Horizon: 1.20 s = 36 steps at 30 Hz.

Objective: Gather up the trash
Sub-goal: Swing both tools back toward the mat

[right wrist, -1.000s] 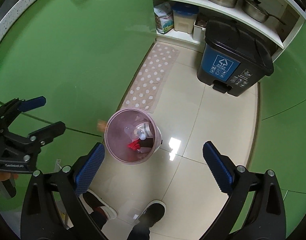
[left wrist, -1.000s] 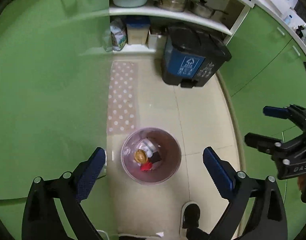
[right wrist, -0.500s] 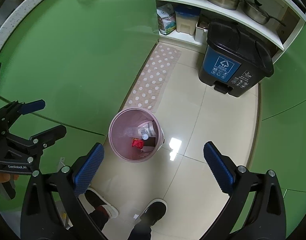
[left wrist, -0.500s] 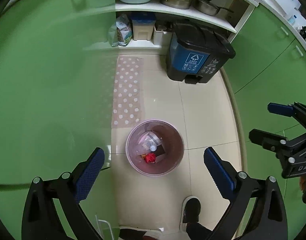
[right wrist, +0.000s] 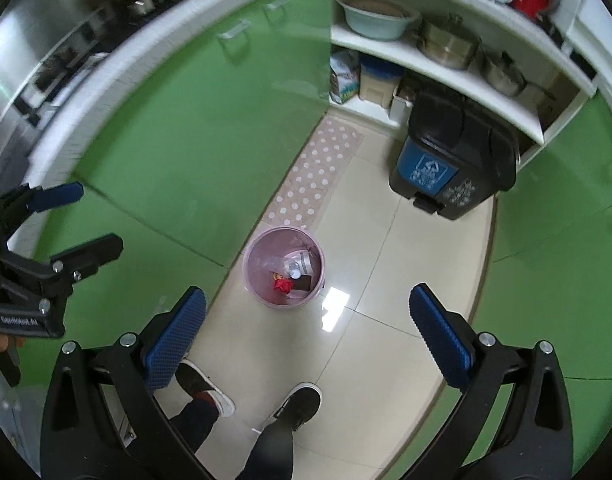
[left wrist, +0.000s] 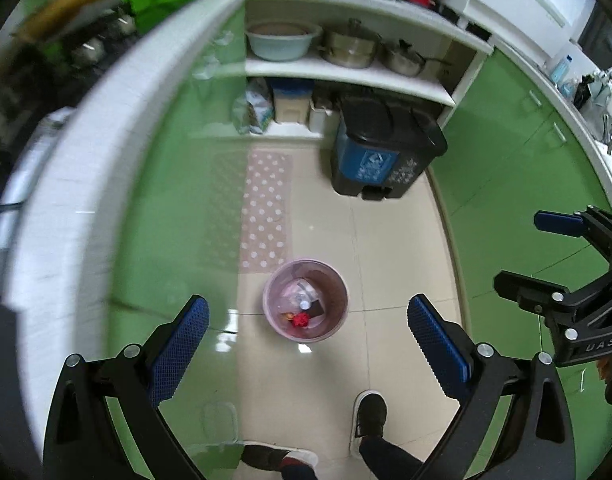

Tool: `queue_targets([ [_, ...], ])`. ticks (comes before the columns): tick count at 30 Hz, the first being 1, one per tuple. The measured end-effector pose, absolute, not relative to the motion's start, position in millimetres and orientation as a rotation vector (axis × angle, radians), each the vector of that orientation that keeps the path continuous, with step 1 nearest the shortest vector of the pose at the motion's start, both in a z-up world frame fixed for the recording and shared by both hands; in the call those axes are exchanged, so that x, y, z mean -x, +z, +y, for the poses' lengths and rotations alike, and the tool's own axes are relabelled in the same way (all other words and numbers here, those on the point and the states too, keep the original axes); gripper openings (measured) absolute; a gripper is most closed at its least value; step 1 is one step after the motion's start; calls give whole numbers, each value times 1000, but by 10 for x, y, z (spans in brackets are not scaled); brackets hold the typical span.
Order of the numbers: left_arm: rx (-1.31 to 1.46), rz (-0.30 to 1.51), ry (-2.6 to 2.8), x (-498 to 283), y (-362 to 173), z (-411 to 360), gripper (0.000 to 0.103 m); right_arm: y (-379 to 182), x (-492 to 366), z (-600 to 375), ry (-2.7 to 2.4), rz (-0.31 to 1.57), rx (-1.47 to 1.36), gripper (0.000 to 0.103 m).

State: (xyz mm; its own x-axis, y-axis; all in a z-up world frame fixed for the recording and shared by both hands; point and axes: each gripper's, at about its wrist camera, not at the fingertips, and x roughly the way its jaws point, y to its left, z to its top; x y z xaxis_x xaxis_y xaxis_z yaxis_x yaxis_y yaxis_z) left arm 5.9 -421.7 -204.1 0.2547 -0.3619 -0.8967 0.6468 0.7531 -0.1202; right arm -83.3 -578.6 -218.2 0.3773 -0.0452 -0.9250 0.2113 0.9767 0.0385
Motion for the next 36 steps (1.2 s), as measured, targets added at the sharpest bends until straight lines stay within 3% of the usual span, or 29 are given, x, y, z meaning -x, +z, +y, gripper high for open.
queue_targets([
  [9, -197, 1043, -540, 120, -1112, -3190, 96, -1267, 864, -5014, -3, 1110, -89, 100],
  [19, -87, 979, -289, 145, -672, -1616, 96, -741, 417, -3713, 237, 1023, 14, 100],
  [26, -51, 993, -183, 87, -655, -779, 96, -632, 90, -2810, 354, 1006, 66, 100],
  [36, 3, 1041, -133, -124, -905, -307, 96, -707, -443, -2082, 460, 1031, 128, 100],
])
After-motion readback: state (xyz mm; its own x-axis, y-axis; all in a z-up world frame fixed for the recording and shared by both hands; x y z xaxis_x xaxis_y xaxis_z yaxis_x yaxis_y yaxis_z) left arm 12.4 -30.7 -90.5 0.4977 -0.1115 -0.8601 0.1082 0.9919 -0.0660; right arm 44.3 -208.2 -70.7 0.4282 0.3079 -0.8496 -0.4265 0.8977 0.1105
